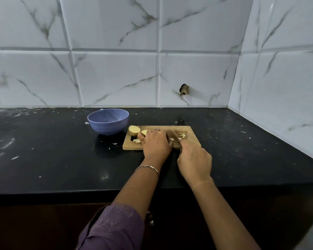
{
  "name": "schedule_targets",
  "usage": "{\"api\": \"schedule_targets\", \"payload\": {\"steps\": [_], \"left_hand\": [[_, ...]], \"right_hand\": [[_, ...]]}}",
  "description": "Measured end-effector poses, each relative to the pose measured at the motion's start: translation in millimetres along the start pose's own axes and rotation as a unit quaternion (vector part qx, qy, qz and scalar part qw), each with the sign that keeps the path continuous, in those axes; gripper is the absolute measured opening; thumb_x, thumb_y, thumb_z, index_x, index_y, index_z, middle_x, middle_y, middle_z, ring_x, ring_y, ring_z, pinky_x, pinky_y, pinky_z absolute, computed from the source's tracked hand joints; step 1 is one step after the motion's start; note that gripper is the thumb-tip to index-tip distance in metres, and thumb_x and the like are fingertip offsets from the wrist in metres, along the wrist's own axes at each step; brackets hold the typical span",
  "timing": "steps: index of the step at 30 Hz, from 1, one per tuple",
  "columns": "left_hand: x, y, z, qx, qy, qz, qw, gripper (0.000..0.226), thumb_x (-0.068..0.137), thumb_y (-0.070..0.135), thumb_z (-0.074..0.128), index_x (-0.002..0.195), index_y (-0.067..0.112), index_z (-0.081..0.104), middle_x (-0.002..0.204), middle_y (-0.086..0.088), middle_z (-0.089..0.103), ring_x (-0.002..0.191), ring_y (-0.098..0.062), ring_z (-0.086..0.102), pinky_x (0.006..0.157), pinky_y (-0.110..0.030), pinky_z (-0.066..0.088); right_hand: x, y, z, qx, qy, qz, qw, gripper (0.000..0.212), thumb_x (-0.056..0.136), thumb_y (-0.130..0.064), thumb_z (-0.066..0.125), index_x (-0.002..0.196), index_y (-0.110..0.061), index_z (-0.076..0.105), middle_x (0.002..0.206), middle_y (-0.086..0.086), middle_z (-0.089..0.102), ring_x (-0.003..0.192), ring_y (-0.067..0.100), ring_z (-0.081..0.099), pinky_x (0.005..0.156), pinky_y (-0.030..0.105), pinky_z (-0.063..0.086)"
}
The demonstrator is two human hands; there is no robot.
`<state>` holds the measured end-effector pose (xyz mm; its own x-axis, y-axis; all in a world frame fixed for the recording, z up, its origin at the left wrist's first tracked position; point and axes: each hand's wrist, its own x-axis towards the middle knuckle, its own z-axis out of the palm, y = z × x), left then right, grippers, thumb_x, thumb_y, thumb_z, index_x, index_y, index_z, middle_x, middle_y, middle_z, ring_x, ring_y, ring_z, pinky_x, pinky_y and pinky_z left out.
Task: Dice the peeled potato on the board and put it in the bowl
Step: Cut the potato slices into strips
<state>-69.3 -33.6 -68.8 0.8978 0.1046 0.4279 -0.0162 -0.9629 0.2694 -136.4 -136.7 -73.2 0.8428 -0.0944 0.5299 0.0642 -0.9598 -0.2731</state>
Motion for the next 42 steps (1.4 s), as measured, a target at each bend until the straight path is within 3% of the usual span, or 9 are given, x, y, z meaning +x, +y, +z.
{"api": "schedule_targets", "payload": {"steps": [5,10,18,23,28,34,42], "left_hand": [[1,-2,1,-0.011,0.0,0.01,1.0,0.025,0.095,0.037,0.05,0.099,0.022,0.07,0.107,0.0,0.065,0.109,-0.023,0.052,0.103,-0.049,0.03],[0,-1,0,-0.004,0.002,0.007,1.0,0.026,0.095,0.037,0.049,0.099,0.021,0.071,0.105,0.0,0.065,0.109,-0.022,0.053,0.101,-0.05,0.029],[3,-2,4,-0.029,-0.001,0.002,1.0,0.027,0.094,0.037,0.052,0.101,0.02,0.072,0.105,-0.003,0.064,0.107,-0.024,0.056,0.099,-0.048,0.036],[4,-1,4,-0.012,0.001,0.002,1.0,0.027,0.094,0.036,0.051,0.102,0.021,0.072,0.106,-0.002,0.066,0.105,-0.023,0.057,0.099,-0.047,0.033],[3,0,3,-0.004,0.002,-0.005,1.0,0.027,0.095,0.034,0.049,0.102,0.022,0.072,0.105,-0.001,0.065,0.104,-0.022,0.057,0.097,-0.048,0.026],[2,0,3,-0.006,0.004,0.002,1.0,0.026,0.095,0.035,0.05,0.105,0.026,0.072,0.107,0.0,0.064,0.106,-0.021,0.056,0.098,-0.048,0.026],[0,0,-1,0.002,0.005,0.008,1.0,0.025,0.096,0.039,0.051,0.104,0.025,0.071,0.108,0.0,0.065,0.107,-0.022,0.056,0.096,-0.048,0.026]], "right_hand": [[-1,3,-6,0.095,-0.017,0.012,0.995,0.018,0.094,-0.017,0.056,0.107,-0.028,0.063,0.093,-0.005,0.067,0.088,0.022,0.066,0.066,0.029,0.04],[-1,3,-10,0.092,-0.02,0.007,0.996,0.022,0.096,-0.021,0.055,0.114,-0.031,0.064,0.096,-0.006,0.069,0.091,0.019,0.066,0.067,0.027,0.037],[-1,3,-12,0.109,-0.038,0.015,0.993,0.028,0.096,-0.022,0.055,0.12,-0.033,0.065,0.105,-0.005,0.07,0.098,0.022,0.065,0.076,0.032,0.047],[-1,3,-7,0.077,-0.024,-0.004,0.997,0.022,0.095,-0.02,0.054,0.11,-0.031,0.066,0.096,-0.007,0.069,0.088,0.018,0.066,0.066,0.029,0.041],[-2,0,0,0.028,-0.005,-0.043,0.999,0.021,0.092,-0.015,0.053,0.104,-0.027,0.064,0.084,-0.007,0.068,0.075,0.016,0.067,0.062,0.03,0.049],[-2,-2,0,-0.006,0.0,-0.044,0.999,0.025,0.092,-0.009,0.048,0.104,-0.025,0.063,0.087,-0.004,0.067,0.077,0.02,0.067,0.059,0.029,0.04],[3,2,-1,0.034,-0.011,0.026,0.999,0.026,0.092,-0.015,0.053,0.112,-0.028,0.063,0.094,-0.004,0.069,0.087,0.022,0.067,0.064,0.031,0.043]]}}
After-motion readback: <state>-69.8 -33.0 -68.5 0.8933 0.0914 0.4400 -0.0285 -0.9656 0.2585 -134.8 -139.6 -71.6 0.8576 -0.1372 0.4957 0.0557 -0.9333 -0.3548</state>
